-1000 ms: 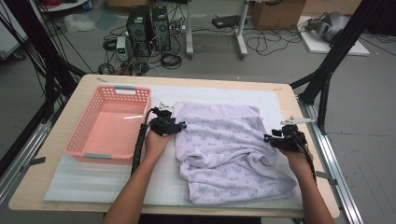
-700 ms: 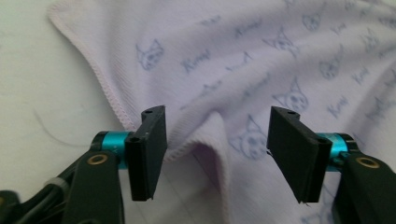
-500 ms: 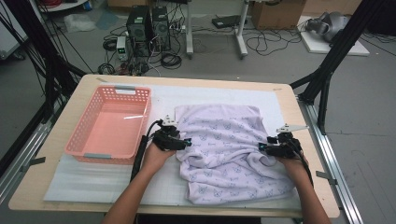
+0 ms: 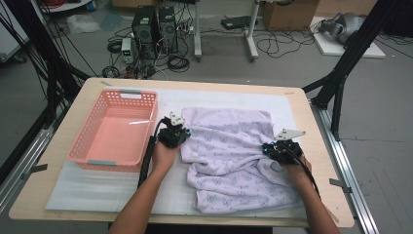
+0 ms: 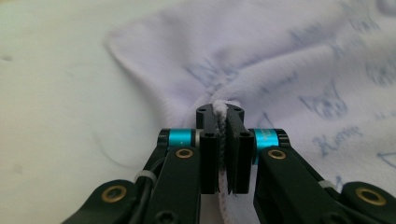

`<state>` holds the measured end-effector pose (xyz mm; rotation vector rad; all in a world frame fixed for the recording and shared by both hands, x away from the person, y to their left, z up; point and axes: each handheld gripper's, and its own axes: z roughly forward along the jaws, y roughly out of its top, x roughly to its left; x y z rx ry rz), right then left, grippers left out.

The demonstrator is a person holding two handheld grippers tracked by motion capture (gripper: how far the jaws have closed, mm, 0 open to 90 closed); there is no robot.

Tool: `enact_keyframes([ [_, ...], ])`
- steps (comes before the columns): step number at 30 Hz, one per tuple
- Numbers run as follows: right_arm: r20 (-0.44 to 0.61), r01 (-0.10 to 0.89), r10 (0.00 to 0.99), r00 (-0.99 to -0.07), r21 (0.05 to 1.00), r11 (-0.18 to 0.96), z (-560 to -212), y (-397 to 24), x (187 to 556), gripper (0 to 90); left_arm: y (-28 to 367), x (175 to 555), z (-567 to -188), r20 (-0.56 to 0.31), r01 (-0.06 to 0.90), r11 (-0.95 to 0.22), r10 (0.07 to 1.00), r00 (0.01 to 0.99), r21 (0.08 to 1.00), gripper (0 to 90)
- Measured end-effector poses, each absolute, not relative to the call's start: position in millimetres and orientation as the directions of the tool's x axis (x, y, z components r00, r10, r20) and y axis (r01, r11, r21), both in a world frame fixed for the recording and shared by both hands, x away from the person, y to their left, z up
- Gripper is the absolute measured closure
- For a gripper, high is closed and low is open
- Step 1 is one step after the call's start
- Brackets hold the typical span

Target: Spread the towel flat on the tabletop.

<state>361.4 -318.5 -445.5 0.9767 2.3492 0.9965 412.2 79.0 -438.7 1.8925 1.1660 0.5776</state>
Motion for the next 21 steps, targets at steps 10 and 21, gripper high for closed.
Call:
enact_keyframes([
  [10, -0.147, 0.448, 0.782, -0.606, 0.749, 0.489, -445, -299, 408, 84.1, 84, 438, -433, -0.073, 0.495, -0.150, 0.913, 0.402, 0.856, 84.4],
  [21, -0.228, 0.556, 0.921, -0.315, 0.742, 0.374, -437, -321, 444, 81.9, 67, 406, -417, -0.184, 0.463, -0.164, 0.765, 0.617, 0.871, 44.9],
])
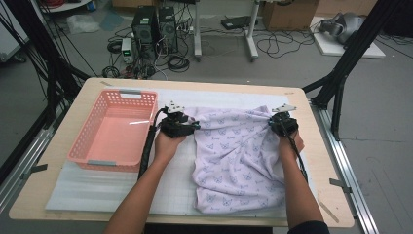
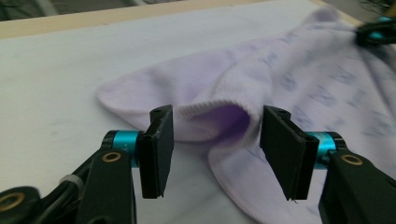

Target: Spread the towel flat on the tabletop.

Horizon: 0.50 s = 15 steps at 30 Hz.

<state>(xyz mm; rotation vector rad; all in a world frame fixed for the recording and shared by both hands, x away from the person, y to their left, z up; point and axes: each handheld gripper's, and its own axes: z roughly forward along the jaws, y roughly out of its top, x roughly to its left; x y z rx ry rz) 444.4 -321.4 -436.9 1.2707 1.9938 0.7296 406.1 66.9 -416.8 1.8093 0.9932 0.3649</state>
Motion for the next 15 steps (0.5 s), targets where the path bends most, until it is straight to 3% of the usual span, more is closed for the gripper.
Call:
enact_keyframes([
  [6, -0.180, 0.490, 0.909, -0.375, 0.794, 0.359, -422, -321, 424, 64.9, 60, 387, -431, -0.199, 0.496, -0.220, 0.726, 0.659, 0.840, 43.9],
  [10, -0.132, 0.449, 0.898, -0.420, 0.830, 0.332, -412, -326, 403, 63.1, 51, 384, -438, -0.206, 0.528, -0.280, 0.700, 0.684, 0.802, 40.2],
  [12, -0.107, 0.460, 0.881, -0.462, 0.820, 0.341, -408, -326, 395, 59.4, 41, 381, -440, -0.159, 0.500, -0.334, 0.684, 0.712, 0.799, 41.0],
  [15, -0.119, 0.421, 0.865, -0.488, 0.836, 0.352, -405, -325, 379, 60.7, 26, 378, -449, -0.077, 0.470, -0.418, 0.679, 0.730, 0.777, 41.1],
])
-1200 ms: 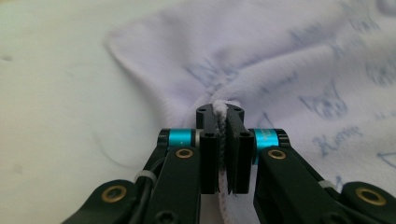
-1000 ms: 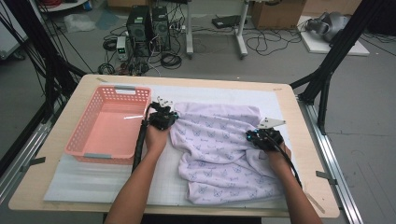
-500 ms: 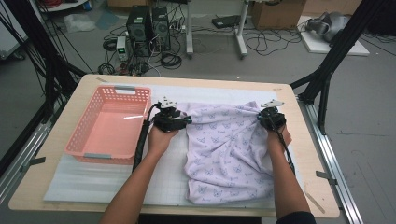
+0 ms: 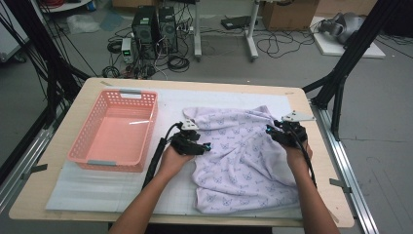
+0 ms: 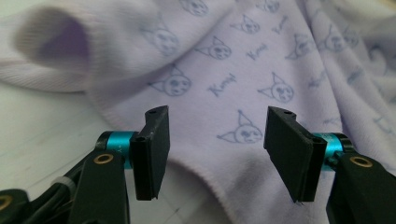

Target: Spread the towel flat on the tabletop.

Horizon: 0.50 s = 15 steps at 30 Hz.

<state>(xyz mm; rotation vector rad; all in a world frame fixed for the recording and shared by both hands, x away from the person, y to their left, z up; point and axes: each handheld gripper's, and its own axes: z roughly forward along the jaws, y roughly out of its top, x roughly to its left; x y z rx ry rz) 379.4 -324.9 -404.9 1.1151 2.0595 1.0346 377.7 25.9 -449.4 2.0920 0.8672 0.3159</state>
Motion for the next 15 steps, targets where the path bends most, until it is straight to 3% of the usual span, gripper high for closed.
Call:
enact_keyframes([
  [2, -0.097, 0.416, 0.862, -0.497, 0.846, 0.335, -405, -326, 371, 60.6, 18, 373, -450, 0.022, 0.409, -0.472, 0.675, 0.737, 0.781, 42.7],
  [3, -0.091, 0.412, 0.860, -0.502, 0.849, 0.330, -405, -327, 367, 60.5, 17, 372, -449, 0.020, 0.398, -0.474, 0.662, 0.749, 0.786, 47.7],
  [6, -0.083, 0.412, 0.854, -0.514, 0.849, 0.330, -406, -330, 362, 59.8, 13, 370, -449, 0.057, 0.358, -0.500, 0.639, 0.767, 0.789, 77.3],
  [7, -0.076, 0.417, 0.855, -0.513, 0.848, 0.326, -406, -331, 361, 59.7, 12, 371, -449, 0.064, 0.359, -0.502, 0.645, 0.761, 0.787, 82.1],
  [10, -0.057, 0.421, 0.844, -0.534, 0.847, 0.323, -409, -331, 360, 58.6, 21, 380, -449, 0.078, 0.383, -0.472, 0.704, 0.706, 0.794, 84.5],
  [15, -0.043, 0.438, 0.828, -0.558, 0.832, 0.339, -415, -327, 361, 58.1, 63, 403, -444, 0.035, 0.444, -0.307, 0.852, 0.522, 0.842, 85.2],
])
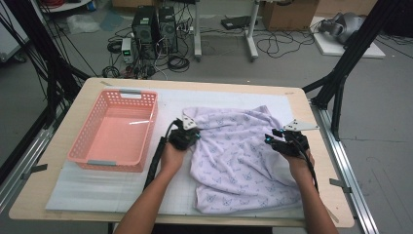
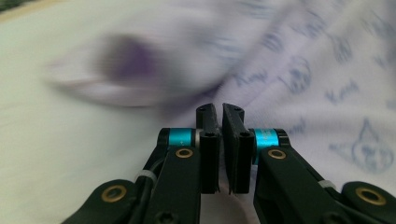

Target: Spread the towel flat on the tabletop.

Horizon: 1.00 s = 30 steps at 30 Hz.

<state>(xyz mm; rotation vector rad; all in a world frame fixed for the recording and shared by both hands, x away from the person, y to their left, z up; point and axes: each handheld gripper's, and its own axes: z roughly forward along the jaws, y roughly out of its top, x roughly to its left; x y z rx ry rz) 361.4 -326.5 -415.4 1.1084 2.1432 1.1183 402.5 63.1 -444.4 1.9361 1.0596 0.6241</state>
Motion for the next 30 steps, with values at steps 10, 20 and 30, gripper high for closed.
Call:
enact_keyframes([
  [10, 0.041, 0.443, 0.729, -0.684, 0.816, 0.370, -422, -299, 362, 50.1, 90, 416, -445, 0.004, 0.455, -0.194, 0.922, 0.386, 0.869, 83.9],
  [20, 0.032, 0.494, 0.677, -0.735, 0.710, 0.502, -442, -284, 373, 78.0, 84, 404, -434, -0.074, 0.445, -0.155, 0.888, 0.455, 0.882, 53.5],
  [30, -0.337, 0.435, 0.761, -0.555, 0.662, 0.610, -435, -301, 409, 82.6, 80, 398, -436, -0.092, 0.484, -0.188, 0.862, 0.498, 0.854, 51.2],
])
